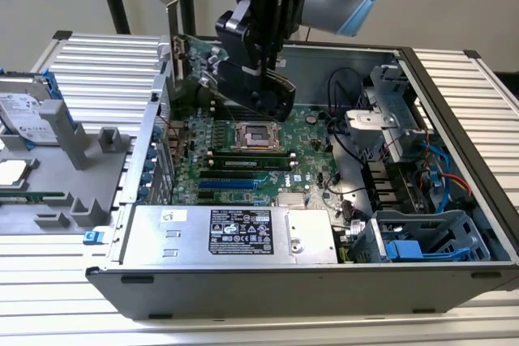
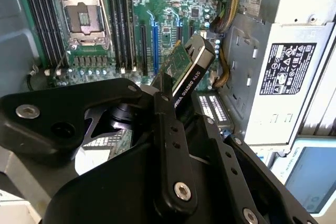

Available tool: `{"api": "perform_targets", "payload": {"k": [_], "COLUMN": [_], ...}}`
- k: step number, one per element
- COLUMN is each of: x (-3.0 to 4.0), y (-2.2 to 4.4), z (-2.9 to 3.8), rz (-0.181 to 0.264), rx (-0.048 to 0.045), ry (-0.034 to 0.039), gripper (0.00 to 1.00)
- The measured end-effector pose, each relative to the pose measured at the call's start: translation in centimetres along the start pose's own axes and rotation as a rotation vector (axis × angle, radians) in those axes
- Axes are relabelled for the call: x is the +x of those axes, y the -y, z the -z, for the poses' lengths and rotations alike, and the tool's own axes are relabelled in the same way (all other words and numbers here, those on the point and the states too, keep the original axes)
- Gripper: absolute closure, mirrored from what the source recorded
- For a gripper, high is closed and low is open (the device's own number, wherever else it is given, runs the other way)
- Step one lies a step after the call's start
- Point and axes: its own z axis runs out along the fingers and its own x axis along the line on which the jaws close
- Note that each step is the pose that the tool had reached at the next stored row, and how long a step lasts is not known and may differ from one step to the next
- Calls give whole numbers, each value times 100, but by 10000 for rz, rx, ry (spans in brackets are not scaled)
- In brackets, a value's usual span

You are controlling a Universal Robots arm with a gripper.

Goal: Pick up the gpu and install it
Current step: 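Insert the gpu into the slot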

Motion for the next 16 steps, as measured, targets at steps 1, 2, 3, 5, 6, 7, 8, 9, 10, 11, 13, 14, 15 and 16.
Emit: {"api": "perform_targets", "payload": {"k": [1, 2, 3, 5, 6, 7, 8, 9, 10, 11, 13, 14, 15, 16], "x": [0, 0, 0, 0, 0, 0, 0, 0, 0, 0, 0, 0, 0, 0], "y": [0, 0, 0, 0, 0, 0, 0, 0, 0, 0, 0, 0, 0, 0], "z": [0, 0, 1, 1, 1, 1, 1, 0, 0, 0, 0, 0, 0, 0], "rz": [72, 146, 222, 369, 444, 525, 604, 684, 764, 848, 1009, 1079, 1161, 1242], "rx": [1, 1, 2, 3, 4, 4, 6, 6, 7, 8, 9, 10, 10, 11], "ry": [0, 1, -1, 0, 0, 1, 2, 4, 4, 5, 6, 7, 7, 8], "gripper": [100, 100, 100, 100, 100, 100, 100, 100, 100, 100, 100, 100, 100, 100]}}
